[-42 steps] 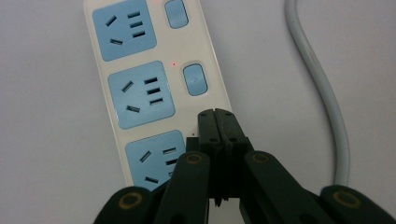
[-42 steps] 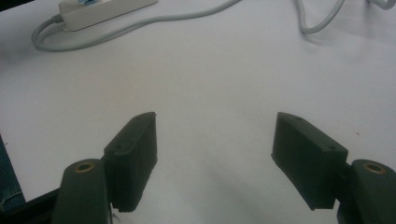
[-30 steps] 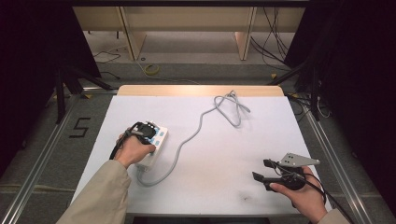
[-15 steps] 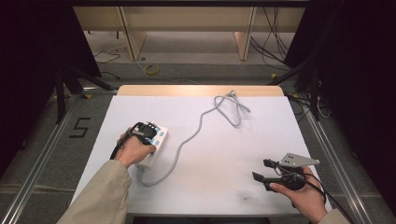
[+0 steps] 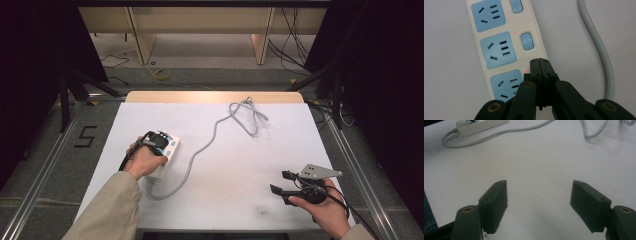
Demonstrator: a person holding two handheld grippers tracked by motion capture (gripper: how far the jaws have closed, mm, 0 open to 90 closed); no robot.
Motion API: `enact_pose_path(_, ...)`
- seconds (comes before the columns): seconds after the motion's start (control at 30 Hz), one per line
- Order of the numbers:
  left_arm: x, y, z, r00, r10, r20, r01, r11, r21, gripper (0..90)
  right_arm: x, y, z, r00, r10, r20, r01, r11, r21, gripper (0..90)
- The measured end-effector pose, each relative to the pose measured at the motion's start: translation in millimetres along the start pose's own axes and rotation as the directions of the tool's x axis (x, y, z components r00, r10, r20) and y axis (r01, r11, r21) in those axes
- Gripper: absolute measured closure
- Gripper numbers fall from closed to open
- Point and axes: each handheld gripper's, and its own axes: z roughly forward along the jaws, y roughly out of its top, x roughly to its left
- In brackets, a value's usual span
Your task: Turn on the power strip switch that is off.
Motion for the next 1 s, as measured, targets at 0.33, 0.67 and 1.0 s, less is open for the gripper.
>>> enact_pose_path(0.33, 0.3, 0.3, 0.4, 1.0000, -0.004, 0.004, 0.004, 1.0000, 0.002, 90.0, 0.3, 0.1, 0.2, 1.0000, -0.001, -0.002, 0.001, 1.000, 0.001, 30.3)
enact_pose_path(0.67, 0.2, 0.5, 0.8, 1.0000, -0.002, 0.004, 0.002, 1.0000, 0.005, 90.0, 0.9, 0.2, 0.3, 1.0000, -0.003, -0.002, 0.003, 1.000, 0.001, 30.2)
enact_pose_path(1.0, 0.0, 1.1, 1.2, 0.9999, -0.011, 0.003, 0.011, 0.9999, 0.011, 90.0, 1.3, 0.3, -0.3, 1.0000, -0.006, 0.001, 0.006, 1.000, 0.000, 30.3)
